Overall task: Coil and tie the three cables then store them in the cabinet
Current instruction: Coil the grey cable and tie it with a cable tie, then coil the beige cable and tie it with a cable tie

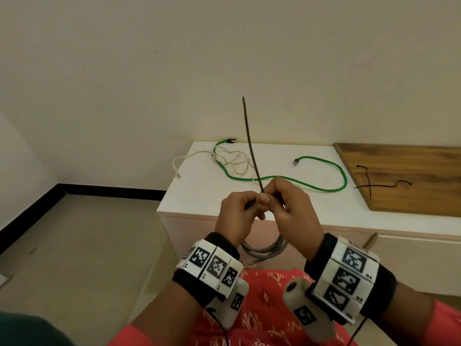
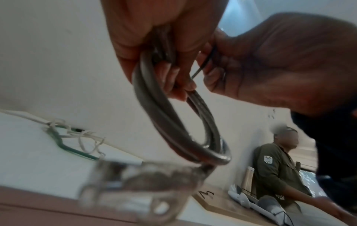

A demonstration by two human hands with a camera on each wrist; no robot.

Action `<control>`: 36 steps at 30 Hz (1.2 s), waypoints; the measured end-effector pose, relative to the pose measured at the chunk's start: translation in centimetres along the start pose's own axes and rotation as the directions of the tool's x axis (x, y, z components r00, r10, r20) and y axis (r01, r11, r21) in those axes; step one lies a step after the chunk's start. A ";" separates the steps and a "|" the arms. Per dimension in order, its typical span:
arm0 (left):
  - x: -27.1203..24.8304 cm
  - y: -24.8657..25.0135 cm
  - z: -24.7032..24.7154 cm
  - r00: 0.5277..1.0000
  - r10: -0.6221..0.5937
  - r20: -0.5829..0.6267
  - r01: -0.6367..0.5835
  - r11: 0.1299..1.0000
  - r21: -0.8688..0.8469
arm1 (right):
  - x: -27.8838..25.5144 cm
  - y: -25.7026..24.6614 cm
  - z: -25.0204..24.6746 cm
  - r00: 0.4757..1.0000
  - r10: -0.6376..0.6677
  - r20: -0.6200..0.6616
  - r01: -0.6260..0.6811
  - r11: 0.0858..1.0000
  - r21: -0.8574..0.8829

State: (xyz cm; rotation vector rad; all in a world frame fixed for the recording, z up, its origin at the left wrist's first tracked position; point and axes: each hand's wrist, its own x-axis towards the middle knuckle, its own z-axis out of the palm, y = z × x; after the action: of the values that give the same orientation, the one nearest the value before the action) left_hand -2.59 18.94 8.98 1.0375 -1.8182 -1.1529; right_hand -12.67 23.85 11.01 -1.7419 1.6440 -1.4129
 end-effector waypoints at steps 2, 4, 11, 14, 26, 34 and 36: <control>0.9 -0.7 -1.1 0.999 -0.038 -0.017 0.038 0.999 -0.038 | 1.5 -0.3 0.1 0.995 0.101 0.023 -0.103 0.983 0.155; 2.1 -1.8 -2.6 0.992 -0.109 -0.061 0.104 0.991 -0.085 | 3.1 0.0 0.8 0.979 0.196 0.058 -0.204 0.944 0.259; 5.7 -6.6 -7.4 0.897 -0.365 -0.249 0.293 0.913 -0.284 | 4.9 3.9 5.5 0.790 0.501 0.354 -0.578 0.801 0.156; 7.5 -9.6 -8.9 0.852 -0.450 -0.267 0.368 0.878 -0.307 | 6.5 4.9 8.4 0.740 0.529 0.416 -0.629 0.764 0.147; 12.1 -18.2 -13.5 0.733 -0.553 -0.395 0.516 0.831 -0.207 | 15.8 10.6 17.9 0.639 0.581 0.504 -0.660 0.751 -0.029; 11.9 -19.5 -13.2 0.757 -0.525 -0.390 0.497 0.849 -0.177 | 16.4 13.5 18.5 0.638 0.591 0.494 -0.635 0.767 -0.096; 11.6 -19.0 -12.9 0.777 -0.497 -0.387 0.485 0.864 -0.135 | 16.1 13.8 17.6 0.653 0.583 0.483 -0.627 0.774 -0.088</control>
State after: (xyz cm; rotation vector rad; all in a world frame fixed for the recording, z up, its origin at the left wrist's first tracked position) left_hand 8.68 -1.01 -2.71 1.6675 -1.2213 -1.1319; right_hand -8.40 -0.50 -1.15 -1.1673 1.6115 -0.6405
